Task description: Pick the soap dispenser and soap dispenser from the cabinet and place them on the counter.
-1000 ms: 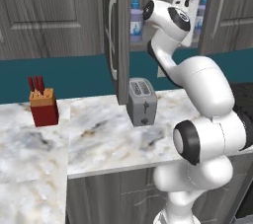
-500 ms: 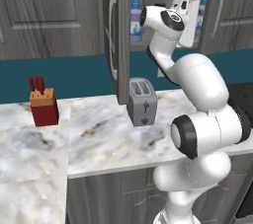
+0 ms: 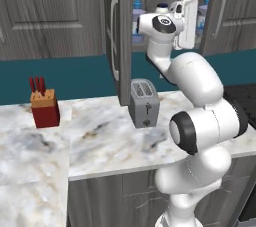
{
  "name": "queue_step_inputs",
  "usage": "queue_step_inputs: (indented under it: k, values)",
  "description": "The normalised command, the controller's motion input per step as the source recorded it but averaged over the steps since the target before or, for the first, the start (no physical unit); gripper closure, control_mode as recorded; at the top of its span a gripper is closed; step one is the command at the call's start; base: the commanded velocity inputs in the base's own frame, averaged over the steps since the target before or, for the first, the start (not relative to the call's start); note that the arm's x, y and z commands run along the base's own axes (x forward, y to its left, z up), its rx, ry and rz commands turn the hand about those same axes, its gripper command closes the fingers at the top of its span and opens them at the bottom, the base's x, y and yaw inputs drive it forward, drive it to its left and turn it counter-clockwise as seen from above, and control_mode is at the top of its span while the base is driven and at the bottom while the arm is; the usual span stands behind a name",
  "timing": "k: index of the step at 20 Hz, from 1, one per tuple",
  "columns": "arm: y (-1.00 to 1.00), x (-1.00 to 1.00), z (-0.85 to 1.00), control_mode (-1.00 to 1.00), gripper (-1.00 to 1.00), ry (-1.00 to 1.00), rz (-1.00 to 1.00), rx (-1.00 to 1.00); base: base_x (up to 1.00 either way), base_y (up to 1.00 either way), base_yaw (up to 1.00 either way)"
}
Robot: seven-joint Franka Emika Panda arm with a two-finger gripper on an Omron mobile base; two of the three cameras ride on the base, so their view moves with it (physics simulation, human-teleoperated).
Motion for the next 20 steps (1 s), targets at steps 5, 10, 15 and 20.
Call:
queue_step_inputs:
  k: [5, 10, 15, 20]
  values:
    - [-0.31, -0.13, 0.11, -1.00, -1.00, 0.00, -0.08, -0.04, 0.00, 0.00, 0.00]
    - [-0.42, -0.27, 0.05, -1.00, -1.00, -0.03, -0.03, -0.02, 0.00, 0.00, 0.00]
    - [-0.49, -0.34, 0.00, -1.00, -1.00, -0.05, 0.00, 0.01, 0.00, 0.00, 0.00]
    - [-0.44, -0.38, 0.00, -1.00, -1.00, -0.07, 0.01, 0.06, 0.00, 0.00, 0.00]
